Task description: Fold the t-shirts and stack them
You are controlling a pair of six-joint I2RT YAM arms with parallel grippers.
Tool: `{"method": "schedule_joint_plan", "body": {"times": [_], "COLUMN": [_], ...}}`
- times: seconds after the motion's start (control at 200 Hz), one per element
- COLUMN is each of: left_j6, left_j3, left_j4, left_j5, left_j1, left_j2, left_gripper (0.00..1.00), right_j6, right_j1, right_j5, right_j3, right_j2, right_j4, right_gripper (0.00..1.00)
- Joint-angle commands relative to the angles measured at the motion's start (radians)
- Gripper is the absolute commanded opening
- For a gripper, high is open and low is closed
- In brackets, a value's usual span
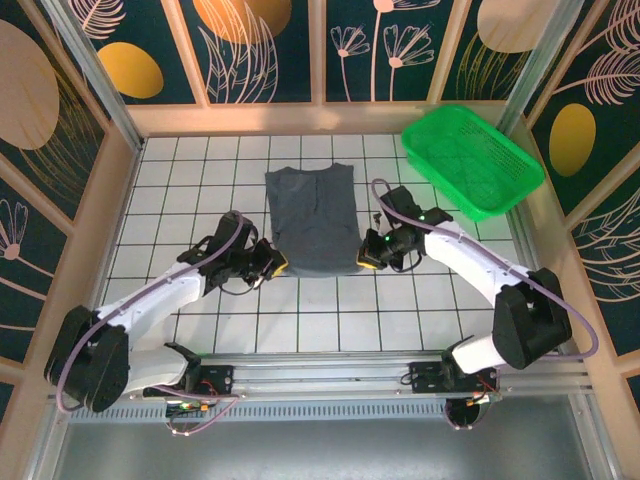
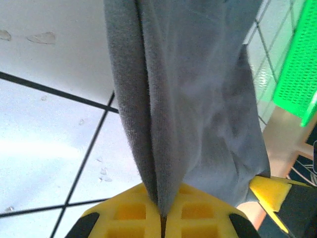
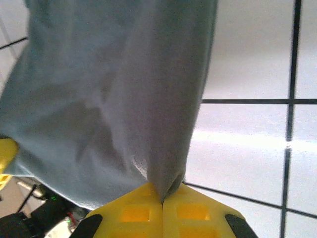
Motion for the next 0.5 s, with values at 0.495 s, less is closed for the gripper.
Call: {"method": "schedule_joint_plan", "body": {"times": [0.495], "left_j6": [-0.017], "left_j3": [0.466], "left_j4": [-0.018], "left_j5": [-0.199], "left_j1": [0.151], "left_j2": [0.304], "left_gripper": [0.00], "right_j6": [0.157], "right_j1": [-0.106], "right_j5": [0.059], "right_j3": [0.658], "right_j2": [0.417], "right_j4": [0.085], "right_gripper": [0.00]}}
